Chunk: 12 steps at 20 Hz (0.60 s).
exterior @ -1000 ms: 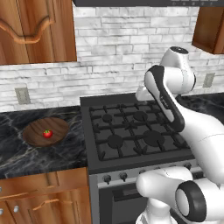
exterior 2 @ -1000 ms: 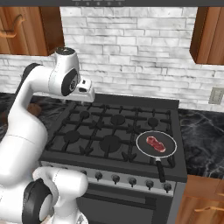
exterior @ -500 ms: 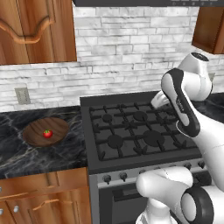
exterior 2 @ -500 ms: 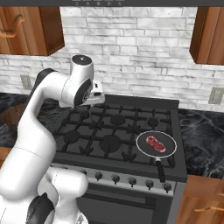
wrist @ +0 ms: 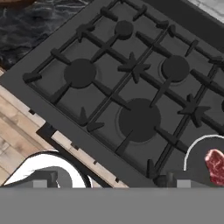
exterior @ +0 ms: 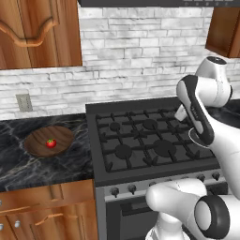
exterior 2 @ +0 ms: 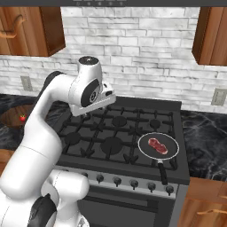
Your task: Place the steak on the plate and place the tomato on the same plate.
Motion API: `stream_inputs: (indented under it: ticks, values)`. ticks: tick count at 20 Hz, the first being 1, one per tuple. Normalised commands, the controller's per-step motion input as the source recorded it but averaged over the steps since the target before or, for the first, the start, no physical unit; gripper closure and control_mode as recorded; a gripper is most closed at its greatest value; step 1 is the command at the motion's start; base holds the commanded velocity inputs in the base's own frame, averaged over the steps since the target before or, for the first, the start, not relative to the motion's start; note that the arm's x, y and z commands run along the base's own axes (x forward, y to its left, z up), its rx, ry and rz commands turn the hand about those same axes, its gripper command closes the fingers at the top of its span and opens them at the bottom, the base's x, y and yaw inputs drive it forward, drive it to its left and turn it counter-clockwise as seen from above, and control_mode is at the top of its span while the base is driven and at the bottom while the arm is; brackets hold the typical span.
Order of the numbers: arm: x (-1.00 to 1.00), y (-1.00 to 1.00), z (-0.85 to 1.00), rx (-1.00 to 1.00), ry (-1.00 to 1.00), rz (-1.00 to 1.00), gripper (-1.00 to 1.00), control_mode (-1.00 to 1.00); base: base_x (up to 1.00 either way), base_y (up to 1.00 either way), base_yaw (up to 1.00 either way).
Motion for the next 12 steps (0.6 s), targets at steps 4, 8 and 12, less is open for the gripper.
stream_inputs:
  ticks: [4, 8, 12]
  values:
    - [0.00, -0.57, -0.20, -0.14, 0.13, 0.00, -1.00, -1.00, 0.00, 0.00, 0.00]
    - [0.00, -0.62, -0.21, 0.01, 0.10, 0.00, -1.00, -1.00, 0.00, 0.00, 0.00]
    - [0.00, -0.67, -0.18, 0.04, 0.06, 0.00, -1.00, -1.00, 0.00, 0.00, 0.00]
